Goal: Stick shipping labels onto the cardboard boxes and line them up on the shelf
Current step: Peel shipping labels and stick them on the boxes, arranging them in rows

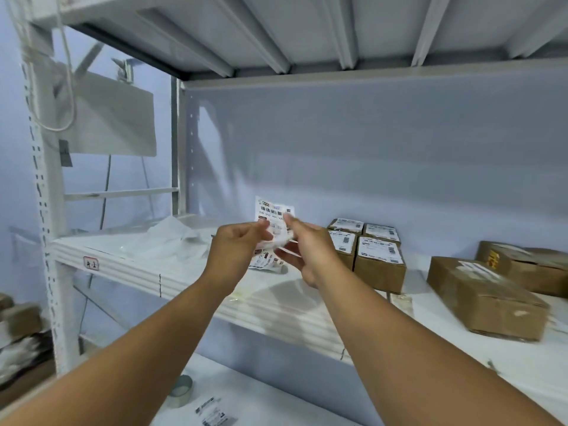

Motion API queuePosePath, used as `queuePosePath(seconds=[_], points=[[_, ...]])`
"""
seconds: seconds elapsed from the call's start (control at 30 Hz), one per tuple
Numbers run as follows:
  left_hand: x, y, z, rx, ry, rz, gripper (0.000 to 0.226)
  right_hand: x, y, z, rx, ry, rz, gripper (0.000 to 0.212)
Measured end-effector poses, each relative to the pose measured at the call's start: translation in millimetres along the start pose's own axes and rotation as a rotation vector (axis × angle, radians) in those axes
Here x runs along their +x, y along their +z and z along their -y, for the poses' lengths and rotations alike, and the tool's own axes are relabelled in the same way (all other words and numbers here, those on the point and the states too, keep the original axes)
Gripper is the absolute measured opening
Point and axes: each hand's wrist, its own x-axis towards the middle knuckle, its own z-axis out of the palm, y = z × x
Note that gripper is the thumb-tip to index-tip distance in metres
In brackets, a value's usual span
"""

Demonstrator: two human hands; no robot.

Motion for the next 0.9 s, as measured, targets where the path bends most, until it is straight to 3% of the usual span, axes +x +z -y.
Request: queuePosePath(seconds=[0.03, 0.07, 0.2, 0.3, 0.47, 0.6, 0.77, 0.9], points=[[-6.2, 4.2, -2.7, 0.003, 0.013, 0.025, 0.011, -5.6, -4.9, 2.9, -0.023, -0.007, -0.03, 0.013], [-10.4, 8.2, -3.5, 0.0, 0.03, 0.042, 0.012, -10.7, -10.2, 5.3, -0.051, -0.014, -0.063, 0.021], [-31.3, 29.8, -15.4, -0.044, 0.042, 0.014, 0.04, -33.4, -40.7, 13.5, -0.231, -0.093, -0.138, 0.03], [-38.3, 46.2, -26.2, -0.117, -0.029, -0.017, 0.047, -53.0, -64.8, 21.8, -0.257, -0.113, -0.128, 0.032], [-55.0, 80.7, -47.8, -0.14, -0.116, 0.036, 0.015, -80.2, -106.3, 34.3, -0.48, -0.146, -0.102, 0.022], [-72.0, 107.8, -58.8, -0.13, -0.123, 0.16, 0.016, -93.8, -136.6, 53.1, -0.424, -0.205, -0.151, 0.022], [-87.3, 139.1, -60.5, -0.016, -0.031, 0.224, 0.02, -105.5, -168.4, 72.7, -0.152, -0.213, -0.227, 0.023], [-97.1, 161.3, -62.0, 0.031, 0.015, 0.274, 0.019, -116.2, -190.3, 78.1, -0.213, -0.194, -0.212, 0.014]])
